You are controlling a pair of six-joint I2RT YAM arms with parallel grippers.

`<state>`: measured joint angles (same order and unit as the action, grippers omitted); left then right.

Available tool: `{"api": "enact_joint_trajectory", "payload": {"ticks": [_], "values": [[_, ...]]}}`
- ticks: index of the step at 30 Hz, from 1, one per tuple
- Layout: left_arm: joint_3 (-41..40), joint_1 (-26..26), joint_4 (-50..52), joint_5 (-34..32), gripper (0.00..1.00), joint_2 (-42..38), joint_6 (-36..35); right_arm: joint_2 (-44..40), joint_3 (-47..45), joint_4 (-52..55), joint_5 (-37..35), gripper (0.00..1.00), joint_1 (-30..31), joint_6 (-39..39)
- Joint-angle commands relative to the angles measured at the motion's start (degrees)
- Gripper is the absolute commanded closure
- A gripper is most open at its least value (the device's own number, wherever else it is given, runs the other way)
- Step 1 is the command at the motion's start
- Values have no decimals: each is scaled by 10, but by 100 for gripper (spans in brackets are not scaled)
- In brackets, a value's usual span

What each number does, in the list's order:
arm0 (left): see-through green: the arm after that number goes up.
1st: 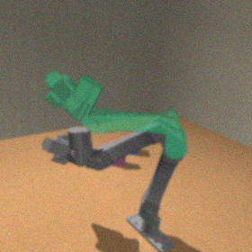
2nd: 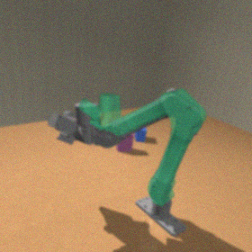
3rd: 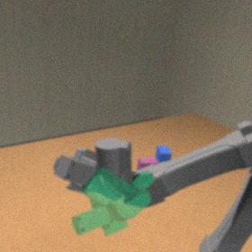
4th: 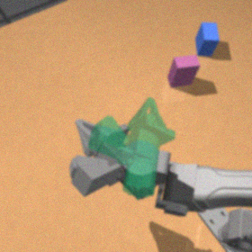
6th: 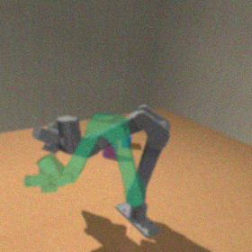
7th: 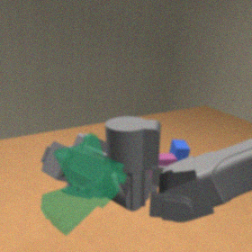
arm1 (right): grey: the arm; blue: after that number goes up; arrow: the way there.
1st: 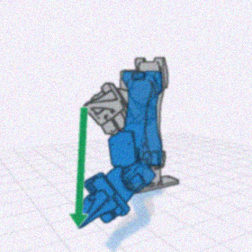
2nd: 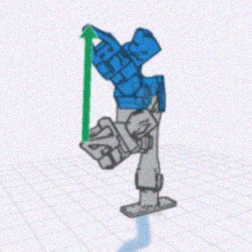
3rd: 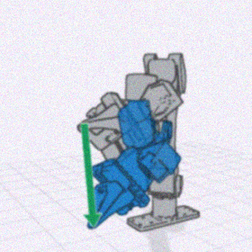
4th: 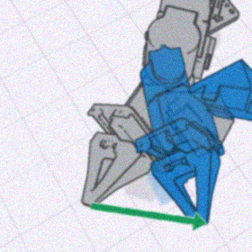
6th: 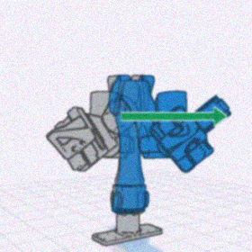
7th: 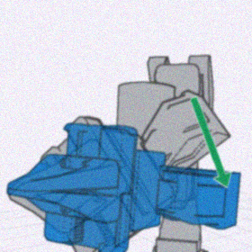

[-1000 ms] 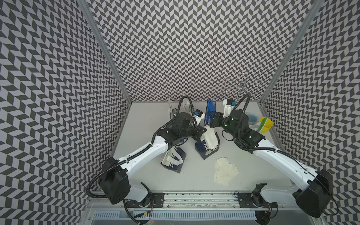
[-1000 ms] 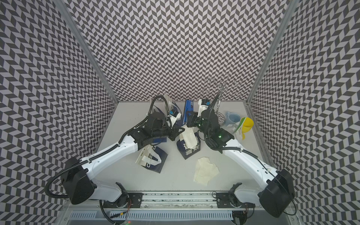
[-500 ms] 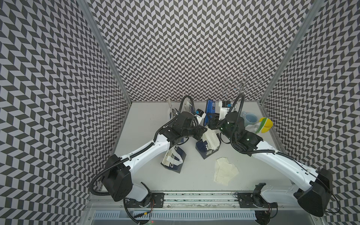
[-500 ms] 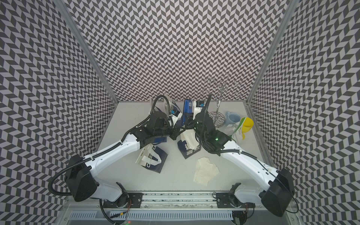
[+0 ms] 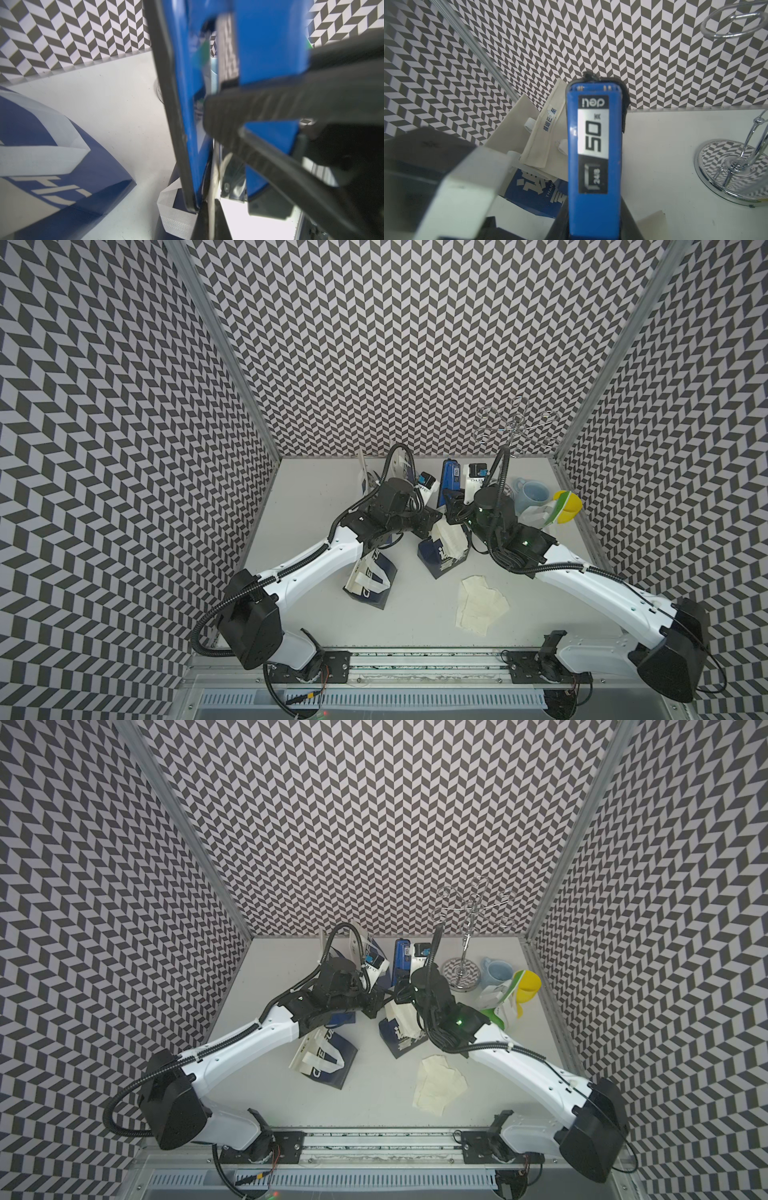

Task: Staple the receipts to the bags
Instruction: Place the stapler in the takeout bag.

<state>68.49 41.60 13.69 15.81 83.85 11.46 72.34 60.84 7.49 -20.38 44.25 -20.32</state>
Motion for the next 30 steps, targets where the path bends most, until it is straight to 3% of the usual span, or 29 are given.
{"api": "enact_joint_trajectory", "payload": {"ticks": [1, 10, 20, 23, 27, 30], "values": [[1, -4, -26, -35, 100, -21, -25, -30, -3, -40, -21, 100, 6, 23], [-59, -4, -112, -43, 100, -50, -80, -49, -34, -34, 1, 100, 13, 54], [-126, -4, -210, -30, 100, -60, -72, -40, -38, -14, -20, 97, 66, 75], [-155, -4, -255, -26, 100, -78, -77, -37, -37, -9, -26, 91, 80, 78], [-201, -4, -324, -13, 100, -107, -87, -45, -32, -4, 5, 70, 86, 77], [-226, -4, -358, 1, 100, -124, -99, -57, -31, 1, 37, 60, 86, 78]]}}
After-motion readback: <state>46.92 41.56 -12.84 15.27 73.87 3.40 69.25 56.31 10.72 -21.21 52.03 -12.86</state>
